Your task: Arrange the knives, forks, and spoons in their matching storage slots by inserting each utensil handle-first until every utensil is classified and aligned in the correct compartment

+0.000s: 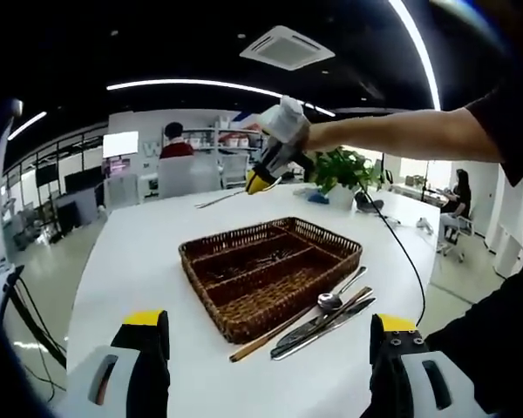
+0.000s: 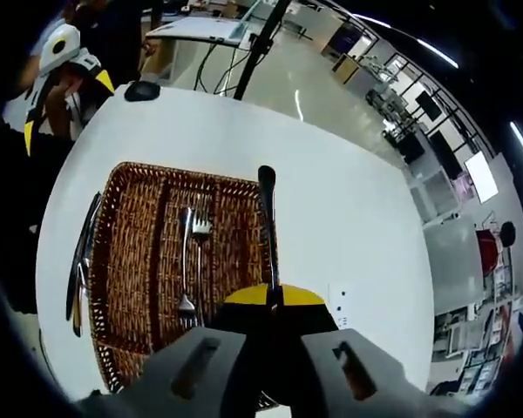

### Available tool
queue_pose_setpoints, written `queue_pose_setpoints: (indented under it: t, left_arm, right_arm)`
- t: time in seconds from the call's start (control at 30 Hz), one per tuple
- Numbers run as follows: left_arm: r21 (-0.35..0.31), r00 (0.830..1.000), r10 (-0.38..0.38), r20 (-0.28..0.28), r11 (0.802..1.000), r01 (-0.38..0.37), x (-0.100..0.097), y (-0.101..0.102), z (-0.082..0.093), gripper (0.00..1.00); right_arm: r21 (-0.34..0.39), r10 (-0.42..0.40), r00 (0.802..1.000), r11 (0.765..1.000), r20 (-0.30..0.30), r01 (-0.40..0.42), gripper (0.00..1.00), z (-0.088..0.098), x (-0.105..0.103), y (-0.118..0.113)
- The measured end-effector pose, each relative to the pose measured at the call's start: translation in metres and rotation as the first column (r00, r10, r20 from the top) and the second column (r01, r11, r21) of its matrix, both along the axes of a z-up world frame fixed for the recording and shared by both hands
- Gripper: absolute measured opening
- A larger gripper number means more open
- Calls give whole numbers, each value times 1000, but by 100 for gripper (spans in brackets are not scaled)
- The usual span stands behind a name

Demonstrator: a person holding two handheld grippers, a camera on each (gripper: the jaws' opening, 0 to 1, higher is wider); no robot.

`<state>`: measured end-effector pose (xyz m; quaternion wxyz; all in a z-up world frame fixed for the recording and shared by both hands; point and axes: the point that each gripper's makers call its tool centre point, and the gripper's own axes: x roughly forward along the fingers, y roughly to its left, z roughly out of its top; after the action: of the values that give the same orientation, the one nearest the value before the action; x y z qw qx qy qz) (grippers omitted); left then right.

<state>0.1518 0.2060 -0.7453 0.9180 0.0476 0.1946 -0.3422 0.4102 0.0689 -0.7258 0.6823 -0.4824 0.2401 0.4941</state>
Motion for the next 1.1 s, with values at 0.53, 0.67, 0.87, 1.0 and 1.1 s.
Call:
queue_pose_setpoints:
  t: [0.53, 0.67, 0.87, 1.0, 1.1]
  left_arm:
    - [-29, 1000, -2, 20, 1000, 2, 2, -2, 13, 100]
    - [-24, 1000, 10, 10, 1000, -10, 3, 2, 11, 100]
    - [-24, 1000, 17, 6, 1000, -17, 5, 5, 11, 100]
    - [-28, 1000, 16, -1, 999, -16, 6, 6, 9, 100]
    - [-23, 1000, 18, 0, 1000, -18, 7, 9, 7, 100]
  right_arm:
    - [16, -5, 1000, 1000, 6, 5, 0, -5, 6, 0]
    - [13, 10, 1000, 1000, 2, -10, 0, -8, 8, 2]
    - [25, 8, 1000, 1000, -12, -8, 0, -19, 11, 7]
    - [27, 7, 1000, 1000, -20, -7, 0, -27, 11, 8]
    - [29, 1, 1000, 1000, -25, -1, 0, -32, 11, 7]
